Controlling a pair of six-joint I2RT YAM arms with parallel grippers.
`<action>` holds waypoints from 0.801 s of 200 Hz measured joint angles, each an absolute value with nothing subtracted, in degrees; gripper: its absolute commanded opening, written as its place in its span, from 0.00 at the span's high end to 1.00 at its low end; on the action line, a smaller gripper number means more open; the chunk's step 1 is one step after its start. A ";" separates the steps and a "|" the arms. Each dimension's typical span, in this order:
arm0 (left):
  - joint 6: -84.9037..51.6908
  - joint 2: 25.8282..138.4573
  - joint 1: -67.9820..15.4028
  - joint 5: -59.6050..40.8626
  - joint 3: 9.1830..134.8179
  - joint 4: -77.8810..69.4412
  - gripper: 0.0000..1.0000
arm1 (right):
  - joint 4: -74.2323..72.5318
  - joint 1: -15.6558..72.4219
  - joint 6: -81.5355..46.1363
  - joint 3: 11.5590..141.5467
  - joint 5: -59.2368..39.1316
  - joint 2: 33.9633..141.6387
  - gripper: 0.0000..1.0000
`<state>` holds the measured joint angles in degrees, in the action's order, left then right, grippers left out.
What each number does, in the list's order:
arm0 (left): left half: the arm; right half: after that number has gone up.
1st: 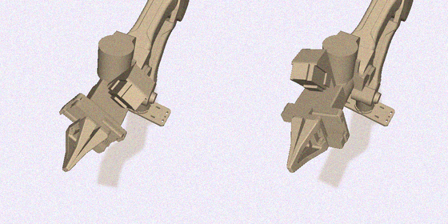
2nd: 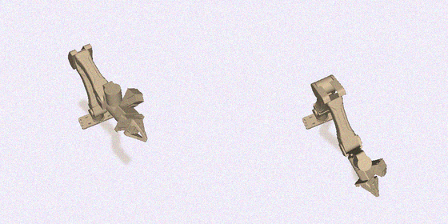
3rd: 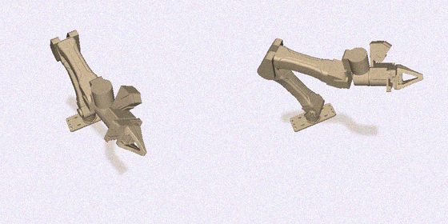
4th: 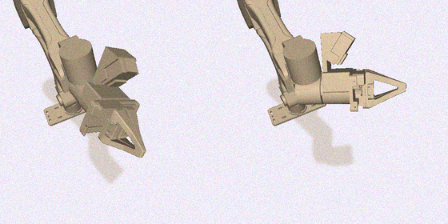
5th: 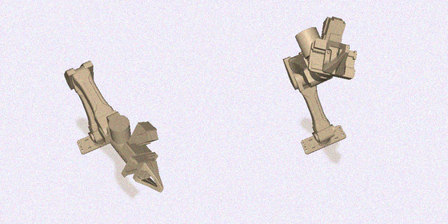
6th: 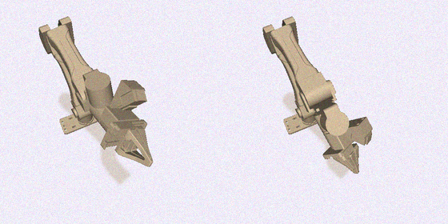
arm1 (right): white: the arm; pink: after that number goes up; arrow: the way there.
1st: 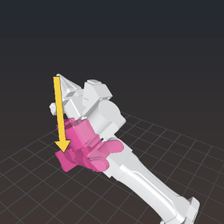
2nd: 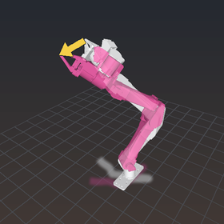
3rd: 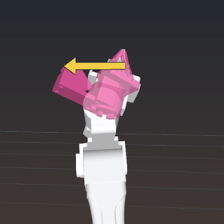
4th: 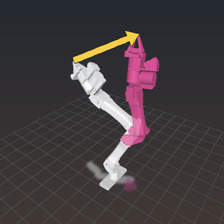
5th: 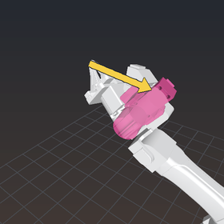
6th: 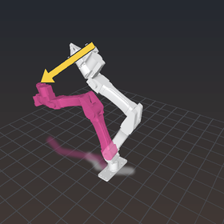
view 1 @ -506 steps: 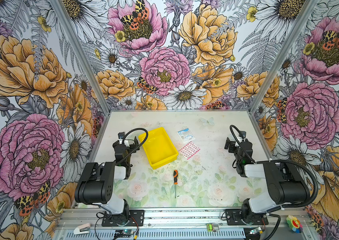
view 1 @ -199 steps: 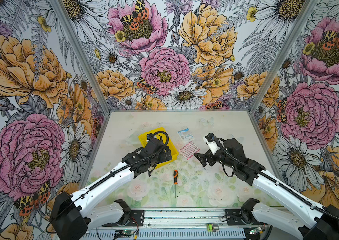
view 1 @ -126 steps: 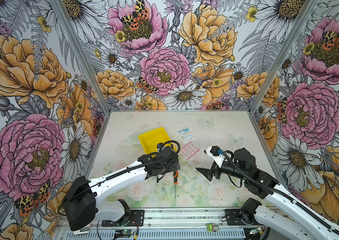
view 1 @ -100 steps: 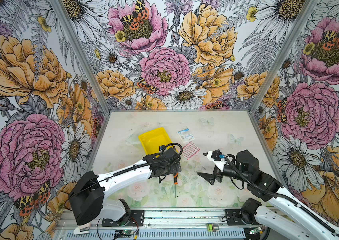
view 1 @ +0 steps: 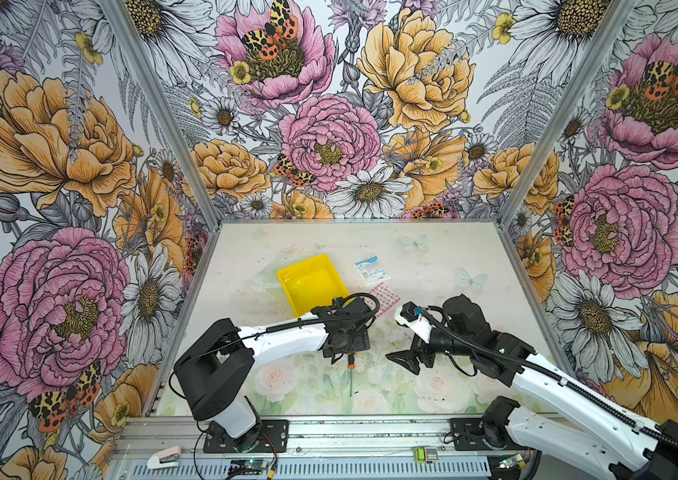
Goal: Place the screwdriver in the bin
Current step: 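Close the left gripper on the screwdriver handle and lift it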
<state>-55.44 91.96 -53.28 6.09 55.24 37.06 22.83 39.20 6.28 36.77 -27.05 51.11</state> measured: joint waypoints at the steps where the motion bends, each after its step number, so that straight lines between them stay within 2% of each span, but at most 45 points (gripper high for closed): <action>1: -55.37 92.09 -53.34 6.11 55.24 37.06 0.21 | 22.90 39.20 6.28 36.77 -27.05 51.16 0.00; 40: -55.51 94.98 -55.00 6.04 55.37 37.06 0.35 | 23.14 39.20 5.19 36.77 -26.35 51.83 0.01; 79: -55.53 97.23 -55.77 6.37 56.82 36.71 0.44 | 23.16 39.20 4.54 36.77 -25.78 51.66 0.00; 160: -55.59 98.00 -56.16 6.76 57.45 36.07 0.76 | 23.38 39.20 4.34 36.77 -23.51 49.21 0.00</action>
